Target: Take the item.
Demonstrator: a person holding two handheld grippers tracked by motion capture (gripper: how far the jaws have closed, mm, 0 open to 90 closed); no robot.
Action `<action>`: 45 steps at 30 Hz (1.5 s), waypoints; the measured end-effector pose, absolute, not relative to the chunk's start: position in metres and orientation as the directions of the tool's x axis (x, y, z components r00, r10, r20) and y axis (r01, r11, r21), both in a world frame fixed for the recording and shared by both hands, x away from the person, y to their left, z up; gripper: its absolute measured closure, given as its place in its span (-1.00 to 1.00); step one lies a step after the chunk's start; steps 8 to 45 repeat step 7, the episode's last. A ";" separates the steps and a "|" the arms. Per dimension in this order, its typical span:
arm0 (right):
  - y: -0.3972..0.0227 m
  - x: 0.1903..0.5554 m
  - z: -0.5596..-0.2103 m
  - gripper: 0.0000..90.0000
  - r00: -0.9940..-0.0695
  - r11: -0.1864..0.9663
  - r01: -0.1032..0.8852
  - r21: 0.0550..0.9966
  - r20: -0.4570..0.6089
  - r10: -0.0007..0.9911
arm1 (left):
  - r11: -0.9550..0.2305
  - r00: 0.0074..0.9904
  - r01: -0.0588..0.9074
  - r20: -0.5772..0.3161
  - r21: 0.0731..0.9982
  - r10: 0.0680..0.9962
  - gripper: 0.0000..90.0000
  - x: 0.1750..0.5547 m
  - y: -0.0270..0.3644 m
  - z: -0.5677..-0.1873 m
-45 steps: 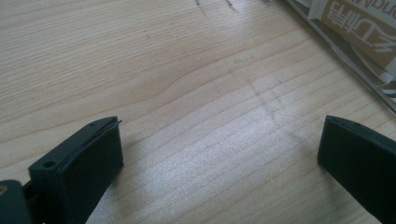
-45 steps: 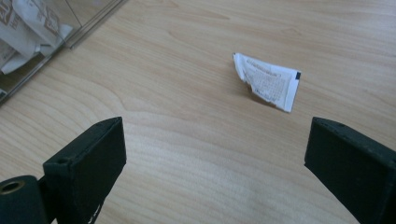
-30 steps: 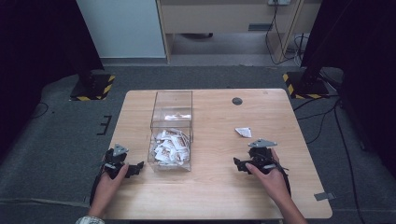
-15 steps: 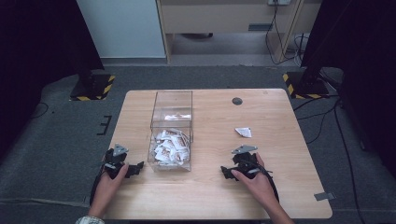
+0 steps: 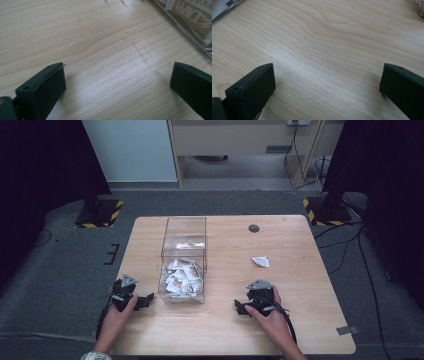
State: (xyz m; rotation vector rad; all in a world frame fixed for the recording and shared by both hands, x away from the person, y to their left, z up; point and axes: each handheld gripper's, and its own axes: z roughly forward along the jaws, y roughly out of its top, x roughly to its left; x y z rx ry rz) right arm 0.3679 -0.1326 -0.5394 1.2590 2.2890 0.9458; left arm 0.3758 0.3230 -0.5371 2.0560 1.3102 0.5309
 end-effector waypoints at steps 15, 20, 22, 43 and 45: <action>-0.132 0.367 -0.539 -0.99 -0.537 0.376 0.605 0.702 0.011 0.843 | -0.303 0.423 0.650 -0.001 0.697 0.906 -1.00 0.376 0.323 -0.537; -0.132 0.367 -0.539 -0.99 -0.537 0.376 0.605 0.702 0.011 0.843 | -0.303 0.423 0.650 -0.001 0.697 0.906 -1.00 0.376 0.323 -0.537; -0.132 0.367 -0.539 -0.99 -0.537 0.376 0.605 0.702 0.011 0.843 | -0.303 0.423 0.650 -0.001 0.697 0.906 -1.00 0.376 0.323 -0.537; -0.132 0.367 -0.539 -0.99 -0.537 0.376 0.605 0.702 0.011 0.843 | -0.303 0.423 0.650 -0.001 0.697 0.906 -1.00 0.376 0.323 -0.537; -0.132 0.367 -0.539 -0.99 -0.537 0.376 0.605 0.702 0.011 0.843 | -0.303 0.423 0.650 -0.001 0.697 0.906 -1.00 0.376 0.323 -0.537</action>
